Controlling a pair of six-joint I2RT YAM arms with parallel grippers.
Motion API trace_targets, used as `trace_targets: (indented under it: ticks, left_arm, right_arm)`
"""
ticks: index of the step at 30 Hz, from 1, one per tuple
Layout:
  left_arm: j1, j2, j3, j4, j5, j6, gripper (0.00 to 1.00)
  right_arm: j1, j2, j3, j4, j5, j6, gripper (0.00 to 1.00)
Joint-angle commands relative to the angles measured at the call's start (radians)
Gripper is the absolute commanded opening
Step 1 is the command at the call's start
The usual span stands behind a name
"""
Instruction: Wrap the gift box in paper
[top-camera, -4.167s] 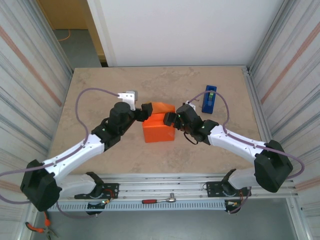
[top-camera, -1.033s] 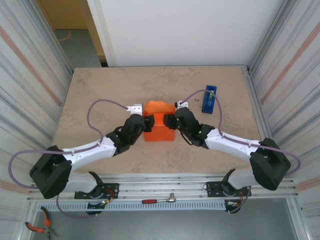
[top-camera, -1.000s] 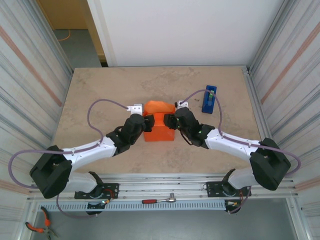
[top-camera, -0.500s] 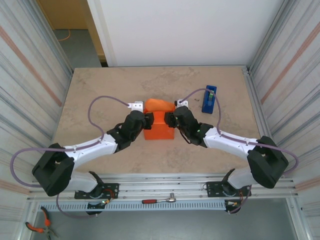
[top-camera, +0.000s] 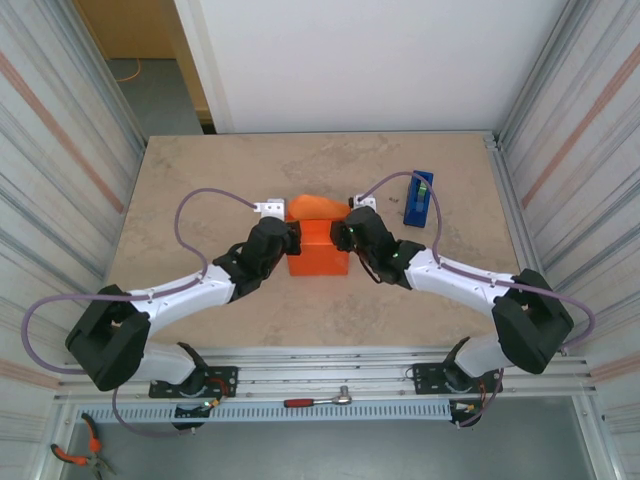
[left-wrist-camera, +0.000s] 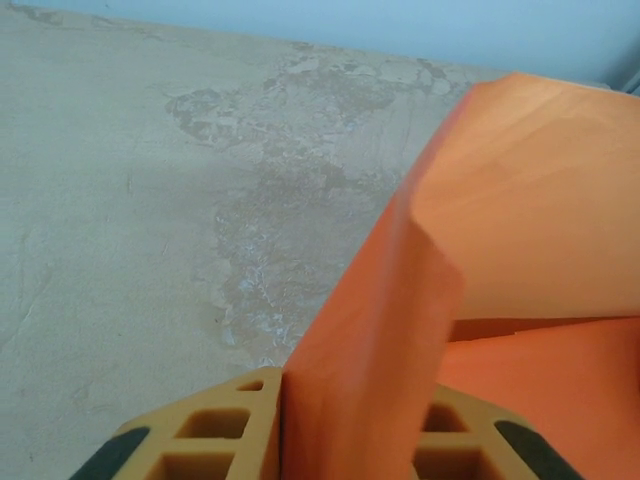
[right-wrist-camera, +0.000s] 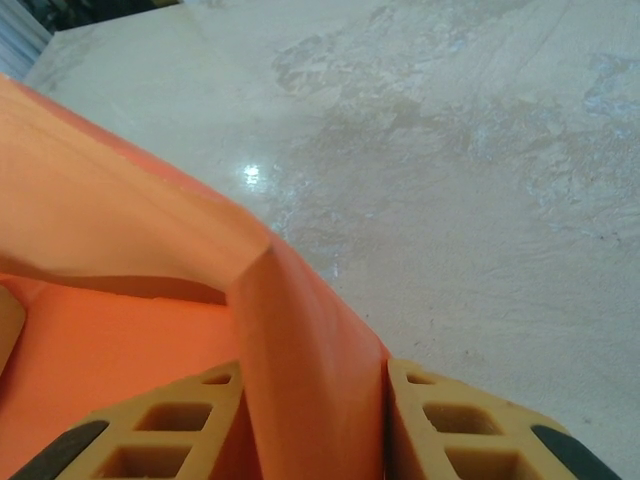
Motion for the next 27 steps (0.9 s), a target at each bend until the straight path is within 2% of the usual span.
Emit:
trace_targets:
  ticks: [1, 5, 21, 27]
  left_arm:
    - [-0.015, 0.003, 0.035, 0.040, 0.075, 0.042, 0.18]
    - [-0.015, -0.009, 0.038, 0.042, 0.087, 0.029, 0.14]
    - [-0.018, -0.057, 0.045, 0.037, 0.123, -0.012, 0.03]
    - [-0.025, -0.055, 0.036, 0.042, 0.121, -0.028, 0.04]
  right_arm:
    - [0.005, 0.044, 0.030, -0.081, -0.051, -0.051, 0.06]
    - [0.005, 0.036, 0.052, -0.106, -0.065, -0.050, 0.00]
    - [0.003, -0.025, 0.109, -0.179, -0.093, -0.032, 0.00]
    - [0.003, -0.010, 0.108, -0.177, -0.098, -0.028, 0.00]
